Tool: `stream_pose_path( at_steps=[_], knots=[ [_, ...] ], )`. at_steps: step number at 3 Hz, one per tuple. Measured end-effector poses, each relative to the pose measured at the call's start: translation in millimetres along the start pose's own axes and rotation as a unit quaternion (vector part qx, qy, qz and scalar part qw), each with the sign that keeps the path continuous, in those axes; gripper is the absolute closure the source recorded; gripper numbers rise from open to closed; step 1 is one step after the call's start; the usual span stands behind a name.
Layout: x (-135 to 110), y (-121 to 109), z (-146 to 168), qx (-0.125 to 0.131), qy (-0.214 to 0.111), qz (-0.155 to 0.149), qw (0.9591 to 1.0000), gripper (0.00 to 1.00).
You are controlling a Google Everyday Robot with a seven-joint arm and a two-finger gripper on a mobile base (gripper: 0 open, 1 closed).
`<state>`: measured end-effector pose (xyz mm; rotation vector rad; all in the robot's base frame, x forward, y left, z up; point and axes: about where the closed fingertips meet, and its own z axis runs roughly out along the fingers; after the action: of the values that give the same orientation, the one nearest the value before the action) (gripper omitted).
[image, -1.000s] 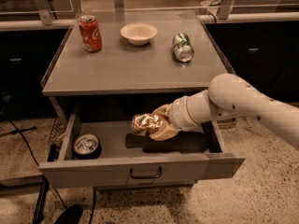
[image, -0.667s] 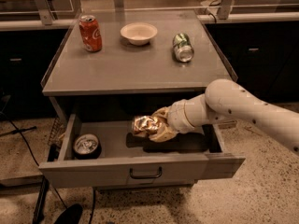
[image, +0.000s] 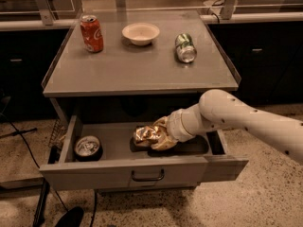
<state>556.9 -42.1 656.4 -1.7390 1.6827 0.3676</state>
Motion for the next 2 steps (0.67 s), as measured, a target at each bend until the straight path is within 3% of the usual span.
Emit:
stream_pose_path(
  at_steps=[2],
  knots=[
    [12.0, 7.2, 20.5, -0.015, 0.026, -0.011, 0.9995, 1.0]
  ],
)
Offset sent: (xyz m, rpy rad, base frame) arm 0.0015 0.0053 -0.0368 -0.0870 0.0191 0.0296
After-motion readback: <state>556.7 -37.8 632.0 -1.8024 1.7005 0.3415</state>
